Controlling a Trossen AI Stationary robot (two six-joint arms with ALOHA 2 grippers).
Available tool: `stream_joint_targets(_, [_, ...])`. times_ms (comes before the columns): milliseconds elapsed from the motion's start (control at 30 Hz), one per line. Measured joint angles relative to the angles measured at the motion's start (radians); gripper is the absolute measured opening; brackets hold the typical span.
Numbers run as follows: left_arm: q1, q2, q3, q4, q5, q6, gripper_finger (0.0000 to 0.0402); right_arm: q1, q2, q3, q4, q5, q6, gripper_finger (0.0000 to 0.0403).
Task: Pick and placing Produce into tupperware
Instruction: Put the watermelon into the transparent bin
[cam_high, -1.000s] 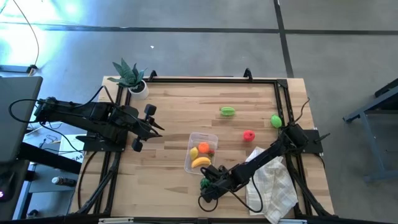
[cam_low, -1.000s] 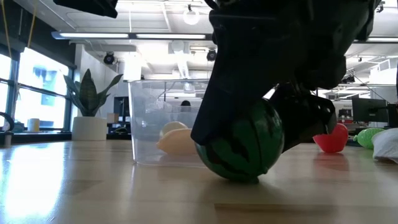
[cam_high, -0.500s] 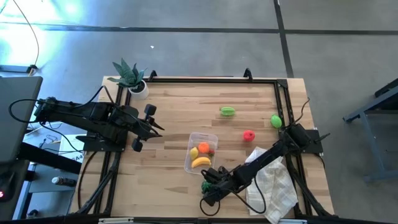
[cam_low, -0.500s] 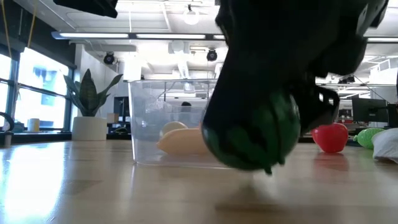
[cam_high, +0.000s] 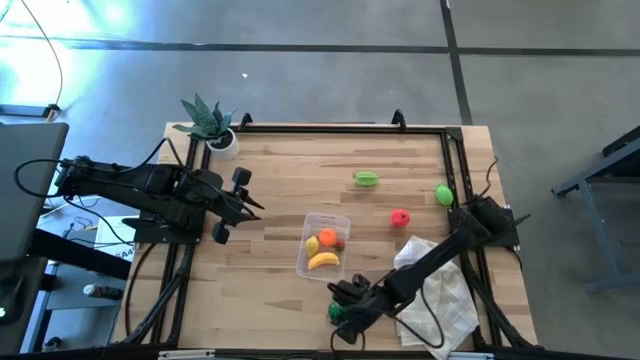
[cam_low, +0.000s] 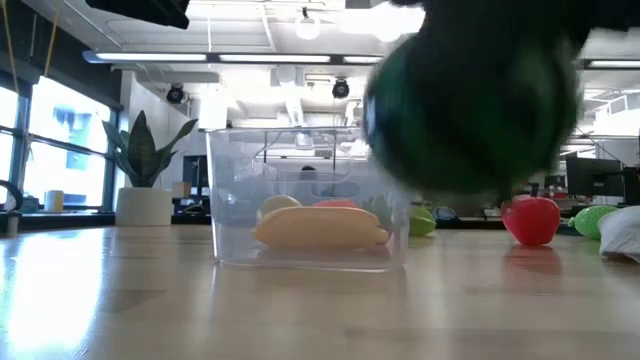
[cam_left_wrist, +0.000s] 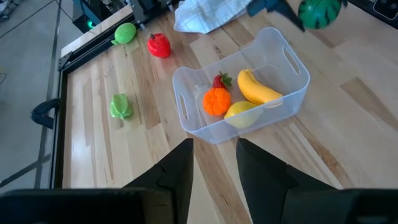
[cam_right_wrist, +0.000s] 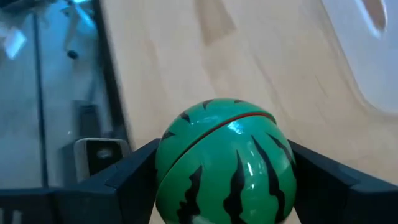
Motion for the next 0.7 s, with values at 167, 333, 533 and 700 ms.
stream_joint_targets(167, [0.000, 0.000, 0.000, 0.000, 0.000, 0.000, 0.0111, 0.011, -0.089, 0.001, -0.010, 0.004, -0.077, 0.0281])
stream_joint_targets(333, [0.000, 0.000, 0.000, 0.000, 0.000, 0.000, 0.0111, 0.010, -0.211, 0.002, -0.036, 0.009, -0.164, 0.0281])
stream_joint_targets(533, [0.000, 0.000, 0.000, 0.000, 0.000, 0.000, 0.0111, -0.032, -0.398, 0.002, -0.152, 0.094, -0.281, 0.0281])
stream_joint_targets(700, [0.000, 0.000, 0.000, 0.000, 0.000, 0.000, 0.0111, -0.124, -0.519, 0.003, -0.216, 0.129, -0.360, 0.0281])
